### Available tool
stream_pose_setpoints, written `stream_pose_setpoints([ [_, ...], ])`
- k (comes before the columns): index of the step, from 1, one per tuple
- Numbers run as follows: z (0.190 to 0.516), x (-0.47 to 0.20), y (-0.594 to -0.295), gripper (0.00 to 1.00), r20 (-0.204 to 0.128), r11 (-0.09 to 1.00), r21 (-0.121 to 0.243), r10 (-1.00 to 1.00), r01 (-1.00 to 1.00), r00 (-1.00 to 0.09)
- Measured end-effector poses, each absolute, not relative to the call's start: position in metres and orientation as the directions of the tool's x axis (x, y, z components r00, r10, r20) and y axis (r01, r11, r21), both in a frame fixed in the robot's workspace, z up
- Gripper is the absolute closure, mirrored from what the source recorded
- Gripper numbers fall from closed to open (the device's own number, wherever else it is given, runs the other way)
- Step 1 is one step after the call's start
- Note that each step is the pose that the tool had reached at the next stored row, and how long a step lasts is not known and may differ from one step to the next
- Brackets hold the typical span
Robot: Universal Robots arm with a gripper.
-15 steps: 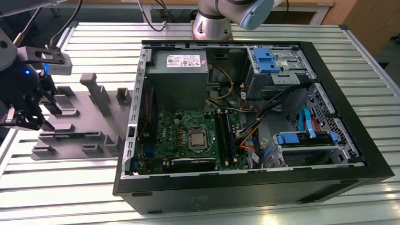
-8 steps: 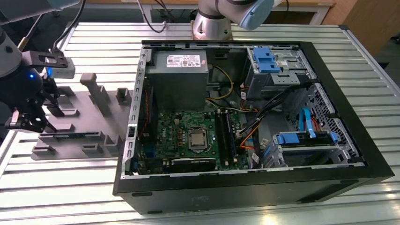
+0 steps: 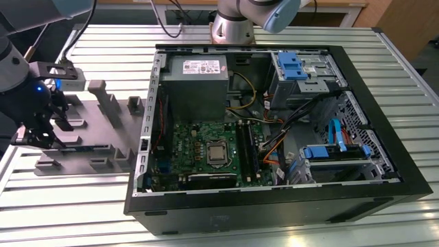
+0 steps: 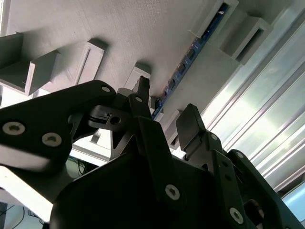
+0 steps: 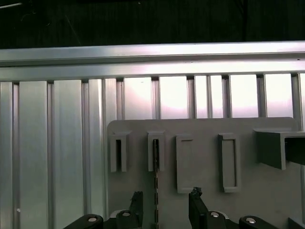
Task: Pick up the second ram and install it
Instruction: 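Pick up the second ram and move it above second insertion slot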
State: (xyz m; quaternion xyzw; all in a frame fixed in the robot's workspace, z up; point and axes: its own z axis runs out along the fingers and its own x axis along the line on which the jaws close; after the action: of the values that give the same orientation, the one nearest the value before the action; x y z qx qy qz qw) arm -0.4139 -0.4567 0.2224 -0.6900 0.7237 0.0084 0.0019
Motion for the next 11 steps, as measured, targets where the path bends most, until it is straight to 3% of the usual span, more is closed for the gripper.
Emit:
stream_pose_setpoints([
  [11,0.209,-0.412,-0.458,0.49,-0.014,0.048,0.01,-0.999,-0.999,-0.048],
])
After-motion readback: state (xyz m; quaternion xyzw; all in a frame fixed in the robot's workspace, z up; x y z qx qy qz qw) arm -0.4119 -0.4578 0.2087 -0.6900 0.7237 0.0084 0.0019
